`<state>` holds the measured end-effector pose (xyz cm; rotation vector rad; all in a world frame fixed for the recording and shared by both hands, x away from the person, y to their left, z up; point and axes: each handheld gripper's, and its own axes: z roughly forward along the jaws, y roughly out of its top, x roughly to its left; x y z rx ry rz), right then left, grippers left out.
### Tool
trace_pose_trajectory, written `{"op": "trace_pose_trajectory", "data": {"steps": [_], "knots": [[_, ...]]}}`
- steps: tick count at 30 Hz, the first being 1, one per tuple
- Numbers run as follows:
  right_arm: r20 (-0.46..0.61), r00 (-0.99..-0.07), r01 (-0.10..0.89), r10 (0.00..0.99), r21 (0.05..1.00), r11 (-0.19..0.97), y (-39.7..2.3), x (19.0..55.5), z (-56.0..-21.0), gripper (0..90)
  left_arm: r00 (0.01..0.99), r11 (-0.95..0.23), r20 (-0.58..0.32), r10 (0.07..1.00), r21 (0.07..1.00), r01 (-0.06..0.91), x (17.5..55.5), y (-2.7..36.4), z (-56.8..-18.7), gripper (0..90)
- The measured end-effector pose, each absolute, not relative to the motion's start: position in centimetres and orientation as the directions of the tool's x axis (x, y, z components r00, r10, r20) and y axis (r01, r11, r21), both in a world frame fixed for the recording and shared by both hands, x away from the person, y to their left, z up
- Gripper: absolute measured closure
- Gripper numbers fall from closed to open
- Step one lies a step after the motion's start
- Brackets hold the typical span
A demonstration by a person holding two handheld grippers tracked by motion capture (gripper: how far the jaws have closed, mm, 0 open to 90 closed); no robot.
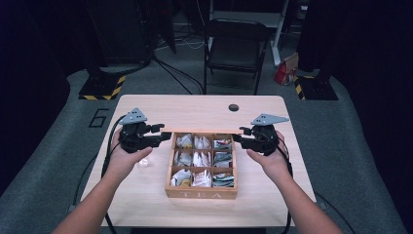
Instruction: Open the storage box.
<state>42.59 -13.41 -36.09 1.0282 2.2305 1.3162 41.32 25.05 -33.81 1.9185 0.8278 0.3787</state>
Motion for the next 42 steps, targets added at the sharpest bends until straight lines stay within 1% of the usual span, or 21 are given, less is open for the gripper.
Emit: {"op": "trace_pose_trajectory", "data": {"steps": [3, 8, 17, 22, 28, 33, 42], "knots": [[0.072, -0.672, 0.413, 0.737, 0.863, 0.291, -13.4, 42.9, -36.1, 57.4, 0.716, -0.277, -0.098, 0.691, 0.879, 0.388, 41.5, 25.1, -33.8, 53.6], [0.086, -0.676, 0.418, 0.732, 0.863, 0.284, -13.6, 43.1, -36.0, 57.7, 0.711, -0.284, -0.092, 0.697, 0.876, 0.391, 41.8, 25.0, -34.0, 53.3], [0.094, -0.669, 0.418, 0.737, 0.867, 0.270, -13.6, 43.5, -35.8, 58.1, 0.683, -0.272, -0.105, 0.723, 0.866, 0.421, 43.3, 24.7, -36.1, 52.9], [0.100, -0.667, 0.423, 0.739, 0.867, 0.264, -13.6, 43.7, -35.7, 58.2, 0.663, -0.273, -0.086, 0.743, 0.867, 0.417, 44.1, 24.5, -36.8, 53.0], [0.097, -0.666, 0.421, 0.740, 0.867, 0.265, -13.6, 43.9, -35.6, 58.3, 0.658, -0.269, -0.086, 0.748, 0.868, 0.419, 44.9, 24.3, -37.0, 56.7], [0.104, -0.662, 0.420, 0.743, 0.871, 0.253, -13.6, 44.3, -35.5, 58.7, 0.644, -0.269, -0.067, 0.762, 0.872, 0.409, 45.3, 23.9, -36.9, 57.0], [0.104, -0.661, 0.416, 0.743, 0.875, 0.248, -13.4, 44.9, -35.2, 56.4, 0.648, -0.259, -0.079, 0.758, 0.874, 0.411, 45.8, 24.0, -36.8, 57.5]]}}
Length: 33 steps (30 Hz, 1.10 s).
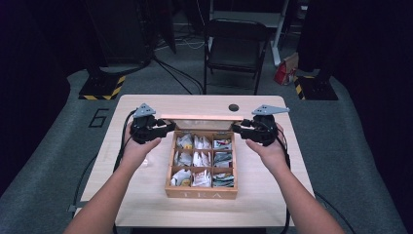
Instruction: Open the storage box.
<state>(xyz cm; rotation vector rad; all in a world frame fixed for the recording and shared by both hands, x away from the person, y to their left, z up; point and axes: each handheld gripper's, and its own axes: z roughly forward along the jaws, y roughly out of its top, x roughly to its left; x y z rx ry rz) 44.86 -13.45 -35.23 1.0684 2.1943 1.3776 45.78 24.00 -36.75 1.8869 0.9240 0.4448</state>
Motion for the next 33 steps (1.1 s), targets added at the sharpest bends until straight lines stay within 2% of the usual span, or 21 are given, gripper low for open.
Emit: {"op": "trace_pose_trajectory", "data": {"steps": [11, 33], "knots": [[0.087, -0.642, 0.424, 0.762, 0.868, 0.257, -13.2, 45.9, -36.0, 52.5, 0.643, -0.253, -0.085, 0.761, 0.873, 0.416, 46.5, 24.0, -36.4, 58.1], [0.075, -0.628, 0.443, 0.774, 0.852, 0.277, -12.6, 48.4, -37.8, 56.0, 0.643, -0.232, -0.114, 0.757, 0.873, 0.428, 47.8, 24.1, -36.2, 58.1]]}}
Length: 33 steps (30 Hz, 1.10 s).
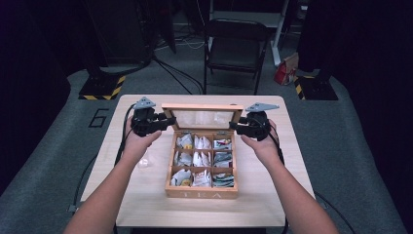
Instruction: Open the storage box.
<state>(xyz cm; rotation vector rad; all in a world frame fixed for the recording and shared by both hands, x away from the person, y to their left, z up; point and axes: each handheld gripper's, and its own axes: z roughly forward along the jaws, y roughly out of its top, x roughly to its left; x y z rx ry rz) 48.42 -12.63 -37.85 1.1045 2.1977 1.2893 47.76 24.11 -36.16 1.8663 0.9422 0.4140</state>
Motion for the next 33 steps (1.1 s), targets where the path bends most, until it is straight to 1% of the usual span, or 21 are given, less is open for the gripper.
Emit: {"op": "trace_pose_trajectory", "data": {"steps": [22, 27, 32, 33], "knots": [[0.118, -0.606, 0.503, 0.787, 0.823, 0.264, -12.6, 50.2, -39.5, 55.8, 0.639, -0.220, -0.134, 0.757, 0.869, 0.443, 48.6, 24.1, -36.0, 58.6], [0.116, -0.609, 0.499, 0.784, 0.825, 0.265, -12.6, 50.5, -39.7, 55.9, 0.640, -0.216, -0.139, 0.756, 0.870, 0.443, 48.8, 24.2, -36.0, 58.7], [0.133, -0.607, 0.511, 0.784, 0.820, 0.257, -12.6, 50.9, -40.0, 56.0, 0.636, -0.209, -0.142, 0.758, 0.872, 0.443, 49.0, 24.2, -36.1, 58.8], [0.158, -0.609, 0.525, 0.777, 0.815, 0.245, -12.8, 51.1, -40.2, 56.0, 0.635, -0.205, -0.146, 0.759, 0.872, 0.445, 49.0, 24.2, -36.1, 58.9]]}}
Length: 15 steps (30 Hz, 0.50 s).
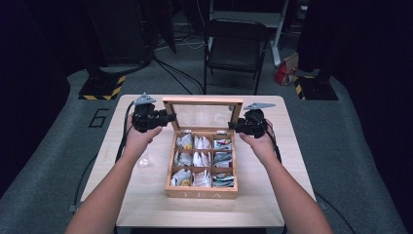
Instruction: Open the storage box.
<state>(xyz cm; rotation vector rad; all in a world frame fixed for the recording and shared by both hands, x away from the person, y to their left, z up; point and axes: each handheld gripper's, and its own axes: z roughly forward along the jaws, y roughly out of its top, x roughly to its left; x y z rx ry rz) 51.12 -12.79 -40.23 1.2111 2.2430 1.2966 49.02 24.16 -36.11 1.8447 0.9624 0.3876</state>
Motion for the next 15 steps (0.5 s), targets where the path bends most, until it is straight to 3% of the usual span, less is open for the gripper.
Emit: {"op": "trace_pose_trajectory", "data": {"steps": [15], "knots": [[0.155, -0.598, 0.533, 0.787, 0.810, 0.245, -12.63, 51.46, -40.66, 57.3, 0.629, -0.198, -0.149, 0.763, 0.873, 0.446, 49.38, 24.14, -36.24, 59.2]]}}
